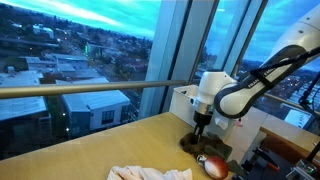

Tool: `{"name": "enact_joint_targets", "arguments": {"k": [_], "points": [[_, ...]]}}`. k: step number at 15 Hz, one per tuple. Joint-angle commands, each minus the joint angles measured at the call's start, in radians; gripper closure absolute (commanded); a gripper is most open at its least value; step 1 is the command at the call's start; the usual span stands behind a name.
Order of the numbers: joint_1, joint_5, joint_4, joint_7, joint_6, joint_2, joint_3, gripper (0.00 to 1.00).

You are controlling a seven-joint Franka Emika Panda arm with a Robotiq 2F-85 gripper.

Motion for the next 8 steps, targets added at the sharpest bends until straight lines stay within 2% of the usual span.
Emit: {"name": "enact_joint_targets", "arguments": {"k": [1,5,8], "points": [[0.085,-0.027,0.018,0.026,-0.018,-0.038,0.005,0.97],[0.156,-0.067,0.044,0.039,-0.047,-0.107,-0.012,0.97],[0.142,-0.095,0.024,0.039,-0.047,-0.205,-0.038,0.97]]}}
